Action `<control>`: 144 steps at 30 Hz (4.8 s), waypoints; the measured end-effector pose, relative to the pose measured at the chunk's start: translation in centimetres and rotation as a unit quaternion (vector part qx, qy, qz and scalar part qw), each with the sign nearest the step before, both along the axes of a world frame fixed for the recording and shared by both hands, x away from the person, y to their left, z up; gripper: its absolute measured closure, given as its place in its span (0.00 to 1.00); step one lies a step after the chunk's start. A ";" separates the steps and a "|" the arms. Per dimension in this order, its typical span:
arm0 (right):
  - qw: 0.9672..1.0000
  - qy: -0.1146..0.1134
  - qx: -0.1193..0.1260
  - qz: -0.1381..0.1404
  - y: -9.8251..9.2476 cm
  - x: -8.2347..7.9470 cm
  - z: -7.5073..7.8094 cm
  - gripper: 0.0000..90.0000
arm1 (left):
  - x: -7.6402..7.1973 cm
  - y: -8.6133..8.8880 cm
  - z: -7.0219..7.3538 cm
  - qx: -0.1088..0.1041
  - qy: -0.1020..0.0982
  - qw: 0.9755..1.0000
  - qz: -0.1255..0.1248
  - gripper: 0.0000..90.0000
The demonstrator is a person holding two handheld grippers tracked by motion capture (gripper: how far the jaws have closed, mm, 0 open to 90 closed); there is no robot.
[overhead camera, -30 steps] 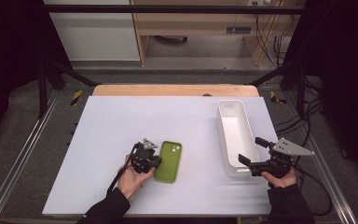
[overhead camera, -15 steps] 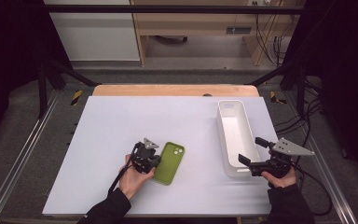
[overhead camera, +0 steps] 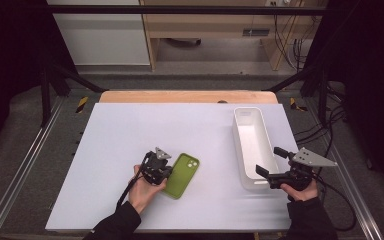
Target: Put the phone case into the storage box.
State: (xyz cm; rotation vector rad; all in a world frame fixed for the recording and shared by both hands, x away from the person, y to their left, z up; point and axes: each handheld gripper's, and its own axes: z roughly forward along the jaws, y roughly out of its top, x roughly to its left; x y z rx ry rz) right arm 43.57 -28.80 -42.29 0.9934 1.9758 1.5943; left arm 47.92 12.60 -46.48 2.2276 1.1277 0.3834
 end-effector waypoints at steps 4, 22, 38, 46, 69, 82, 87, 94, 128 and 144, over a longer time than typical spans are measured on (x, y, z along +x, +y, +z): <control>1.000 0.000 -0.001 0.000 0.0 0.0 0.0 0.01 | 0.1 0.0 0.0 0.003 -0.002 1.000 -0.006 0.97; 1.000 0.000 0.000 0.000 0.0 0.0 0.0 0.01 | 0.2 0.4 0.2 -0.012 -0.009 1.000 -0.015 0.98; 1.000 -0.002 0.001 0.003 -0.1 0.0 0.1 0.01 | -0.6 1.5 2.2 -0.033 -0.042 0.998 -0.028 0.98; 1.000 -0.002 0.002 0.006 0.0 -0.1 0.2 0.01 | -1.2 2.1 3.3 -0.038 -0.067 0.996 -0.033 0.98; 1.000 0.000 -0.016 0.022 1.7 -0.3 1.4 0.01 | -2.4 2.9 5.8 -0.055 -0.100 0.992 -0.054 0.98; 0.998 0.012 -0.036 0.046 4.1 -0.3 2.2 0.01 | -3.2 2.3 6.5 -0.049 -0.121 0.989 -0.076 0.98; 0.998 0.016 -0.042 0.053 5.0 -0.2 2.4 0.01 | -3.3 2.1 6.6 -0.050 -0.125 0.988 -0.080 0.98; 0.996 0.018 -0.051 0.069 6.5 -0.2 2.8 0.01 | -3.6 1.8 6.7 -0.047 -0.130 0.987 -0.088 0.98; 0.988 0.042 -0.088 0.120 12.5 0.8 3.9 0.02 | -4.5 0.5 6.9 -0.031 -0.160 0.979 -0.121 0.98; 0.986 0.064 -0.104 0.116 14.5 2.6 4.3 0.05 | -5.0 0.2 7.1 -0.025 -0.176 0.975 -0.131 0.98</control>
